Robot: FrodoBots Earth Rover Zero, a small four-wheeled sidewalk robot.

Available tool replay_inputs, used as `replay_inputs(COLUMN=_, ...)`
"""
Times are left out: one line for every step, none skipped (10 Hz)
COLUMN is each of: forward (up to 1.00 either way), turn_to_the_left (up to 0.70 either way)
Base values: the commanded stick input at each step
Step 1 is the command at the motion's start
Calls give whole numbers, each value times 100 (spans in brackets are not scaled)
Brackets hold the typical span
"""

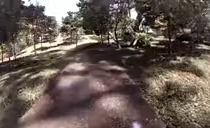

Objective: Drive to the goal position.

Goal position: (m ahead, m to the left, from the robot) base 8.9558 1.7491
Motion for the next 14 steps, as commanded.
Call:
replay_inputs(forward=50, turn_to_the_left=0)
replay_inputs(forward=50, turn_to_the_left=0)
replay_inputs(forward=50, turn_to_the_left=0)
replay_inputs(forward=50, turn_to_the_left=0)
replay_inputs(forward=50, turn_to_the_left=0)
replay_inputs(forward=50, turn_to_the_left=0)
replay_inputs(forward=50, turn_to_the_left=0)
replay_inputs(forward=50, turn_to_the_left=0)
replay_inputs(forward=50, turn_to_the_left=0)
replay_inputs(forward=50, turn_to_the_left=0)
replay_inputs(forward=50, turn_to_the_left=0)
replay_inputs(forward=50, turn_to_the_left=0)
replay_inputs(forward=50, turn_to_the_left=0)
replay_inputs(forward=50, turn_to_the_left=0)
